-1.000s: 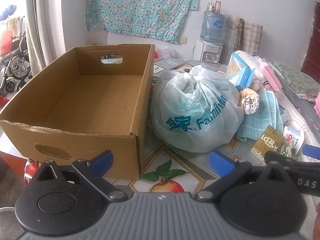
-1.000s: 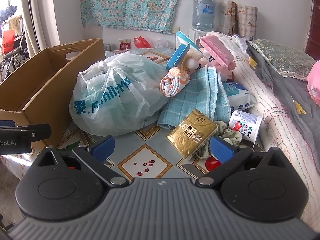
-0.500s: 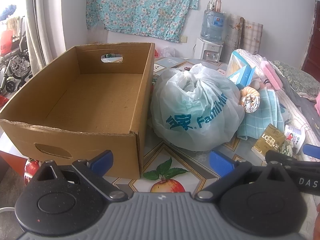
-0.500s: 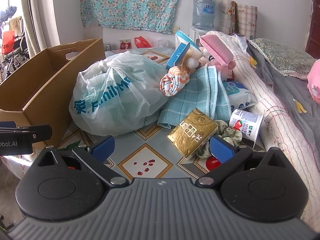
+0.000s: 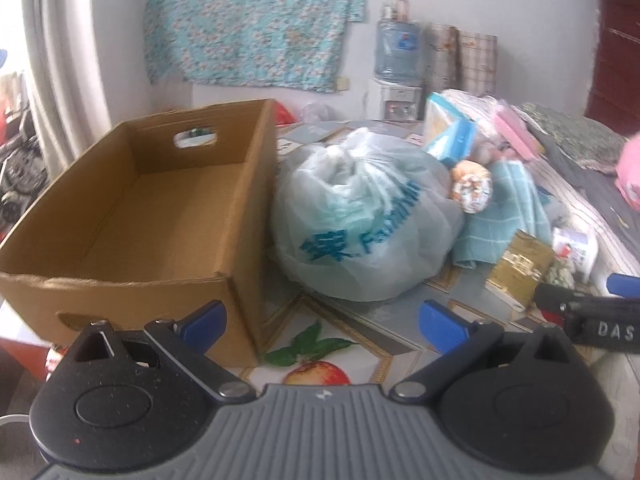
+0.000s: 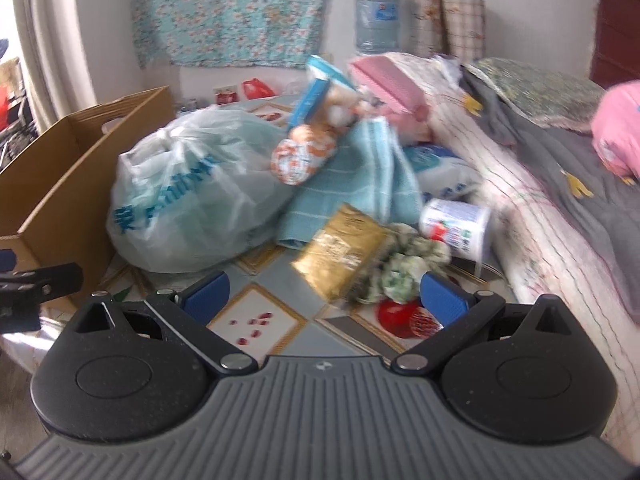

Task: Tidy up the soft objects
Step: 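Reach the right tool toward the pink pad and close on it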

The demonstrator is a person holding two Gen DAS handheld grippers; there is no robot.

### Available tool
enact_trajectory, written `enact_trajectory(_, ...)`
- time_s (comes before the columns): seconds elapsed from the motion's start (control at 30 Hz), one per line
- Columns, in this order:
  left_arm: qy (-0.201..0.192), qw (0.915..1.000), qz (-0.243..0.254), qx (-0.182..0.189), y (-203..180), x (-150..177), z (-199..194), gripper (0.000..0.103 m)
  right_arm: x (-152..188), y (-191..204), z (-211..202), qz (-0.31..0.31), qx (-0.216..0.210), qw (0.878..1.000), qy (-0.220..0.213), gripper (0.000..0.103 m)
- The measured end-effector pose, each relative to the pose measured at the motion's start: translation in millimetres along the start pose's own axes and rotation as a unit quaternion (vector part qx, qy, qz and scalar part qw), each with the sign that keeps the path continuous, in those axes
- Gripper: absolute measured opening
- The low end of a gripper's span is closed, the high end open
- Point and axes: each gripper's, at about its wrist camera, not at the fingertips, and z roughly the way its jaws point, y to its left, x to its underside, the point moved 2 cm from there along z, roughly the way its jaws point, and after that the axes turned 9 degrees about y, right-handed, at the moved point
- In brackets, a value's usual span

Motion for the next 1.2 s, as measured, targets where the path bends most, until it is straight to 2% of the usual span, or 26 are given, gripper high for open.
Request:
enact_trajectory(0.13, -0.009, 0.9993, 0.032, 0.019, -19.7, -0.9, -1.5, 0.103, 3.9, -24.7, -0.8, 0.034, 0.007, 0.999, -0.010, 0.102)
enact_trajectory(0.43, -0.019, 0.9929, 0.102, 0.058, -67.2, -14.6, 0.5, 0.103, 10.4, -72.0, -7.7, 0.077, 0.034, 0.995, -0.062, 0.102)
enact_trajectory(0.57, -0.022, 0.9902, 0.111, 0.082, -79.8, -22.0, 5.2, 0.103, 13.7, -85.7, -7.1, 0.084, 0.037, 0.993, -0.072, 0.102)
enact_trajectory(0.77, -0.015, 0.9847, 0.107, 0.137, -92.0, -30.6, 16.1, 0.103, 17.5, -99.5, -5.8, 0.097, 0.034, 0.992, -0.076, 0.102)
enact_trajectory(0.9, -0.023, 0.9829, 0.121, 0.137, -102.0, -38.8, 15.6, 0.103, 15.9, -107.2, -3.1, 0.106, 0.027, 0.991, -0.080, 0.102)
enact_trajectory(1.03, -0.054, 0.9810, 0.132, 0.132, -106.1, -62.3, 3.5, 0.103, -0.1, -117.5, -1.9, 0.116, 0.007, 0.988, -0.099, 0.102)
enact_trajectory(1.13, -0.108, 0.9786, 0.131, 0.115, -106.8, -92.5, -12.3, 0.103, -25.5, -128.0, -3.2, 0.126, -0.015, 0.984, -0.128, 0.102)
enact_trajectory(1.2, -0.147, 0.9735, 0.134, 0.112, -109.2, -112.8, -21.6, 0.103, -46.0, -135.7, -2.8, 0.133, -0.028, 0.980, -0.148, 0.102)
